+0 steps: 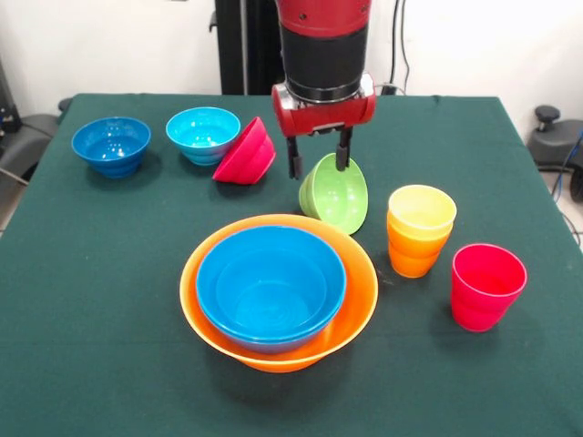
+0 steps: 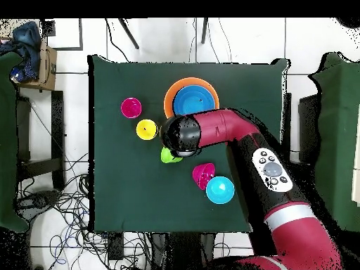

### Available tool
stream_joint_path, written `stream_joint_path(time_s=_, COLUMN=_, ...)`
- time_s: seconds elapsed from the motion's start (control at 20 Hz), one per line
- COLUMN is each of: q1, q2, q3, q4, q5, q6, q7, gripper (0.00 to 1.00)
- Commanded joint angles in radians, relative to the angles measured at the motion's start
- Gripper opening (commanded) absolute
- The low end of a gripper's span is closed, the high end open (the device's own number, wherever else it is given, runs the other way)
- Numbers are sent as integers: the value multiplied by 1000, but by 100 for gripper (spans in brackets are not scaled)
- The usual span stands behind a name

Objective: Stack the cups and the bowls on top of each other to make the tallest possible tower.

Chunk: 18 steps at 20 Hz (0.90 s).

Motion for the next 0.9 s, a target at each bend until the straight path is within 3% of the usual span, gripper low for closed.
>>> stream_joint_path(time_s=0.05, q1=45, q2=84, q3=-73, q4=-30, q5=-97, q6=-68, q7=27, gripper=100)
stream_joint_path(time_s=0.9, q1=40, q2=98, q3=-110, q4=-16, q5=-134, q6=-103, q7=-7, gripper=100)
